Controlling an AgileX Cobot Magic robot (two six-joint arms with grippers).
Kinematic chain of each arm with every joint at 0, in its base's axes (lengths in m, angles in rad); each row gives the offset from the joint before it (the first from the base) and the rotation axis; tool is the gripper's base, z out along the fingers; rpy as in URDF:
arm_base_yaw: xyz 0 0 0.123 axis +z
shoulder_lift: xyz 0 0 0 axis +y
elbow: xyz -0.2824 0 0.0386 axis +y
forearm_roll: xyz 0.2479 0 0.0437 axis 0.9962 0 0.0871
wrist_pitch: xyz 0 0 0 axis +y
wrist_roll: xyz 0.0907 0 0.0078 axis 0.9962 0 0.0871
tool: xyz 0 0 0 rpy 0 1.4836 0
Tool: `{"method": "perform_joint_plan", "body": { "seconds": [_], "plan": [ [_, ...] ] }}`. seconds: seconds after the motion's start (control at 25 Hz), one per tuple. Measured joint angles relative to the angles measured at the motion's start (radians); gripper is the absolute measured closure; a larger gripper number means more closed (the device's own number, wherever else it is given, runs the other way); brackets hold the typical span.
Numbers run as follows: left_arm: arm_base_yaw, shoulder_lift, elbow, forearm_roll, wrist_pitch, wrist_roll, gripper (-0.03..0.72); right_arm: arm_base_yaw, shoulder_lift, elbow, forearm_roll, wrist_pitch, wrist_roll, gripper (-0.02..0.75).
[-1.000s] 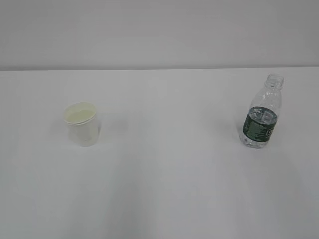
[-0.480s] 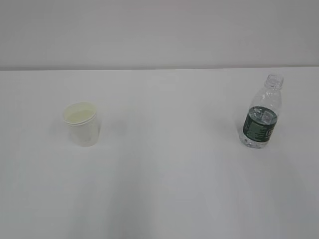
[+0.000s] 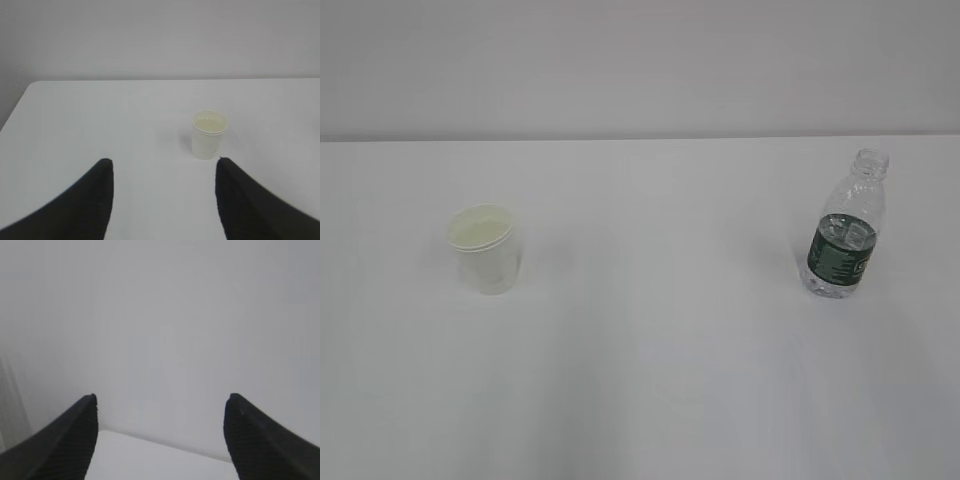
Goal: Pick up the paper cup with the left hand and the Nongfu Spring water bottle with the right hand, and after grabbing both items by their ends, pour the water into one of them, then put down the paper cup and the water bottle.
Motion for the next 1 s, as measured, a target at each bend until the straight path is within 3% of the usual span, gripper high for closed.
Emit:
{"method": "perform_joint_plan", "body": {
  "seconds": [0.52, 0.76, 1.0],
  "plan": [
    [0.0, 0.0, 0.0, 0.0, 0.0, 0.0, 0.228, 0.0, 0.0, 0.0, 0.416, 0.082, -0.209, 0.15],
    [0.0, 0.0, 0.0, -0.001, 0.0, 0.0, 0.228, 0.0, 0.0, 0.0, 0.574, 0.188, -0.522, 0.15],
    [0.0, 0.0, 0.0, -0.001, 0.0, 0.0, 0.228, 0.0, 0.0, 0.0, 0.759, 0.472, -0.918, 0.15]
  ]
}}
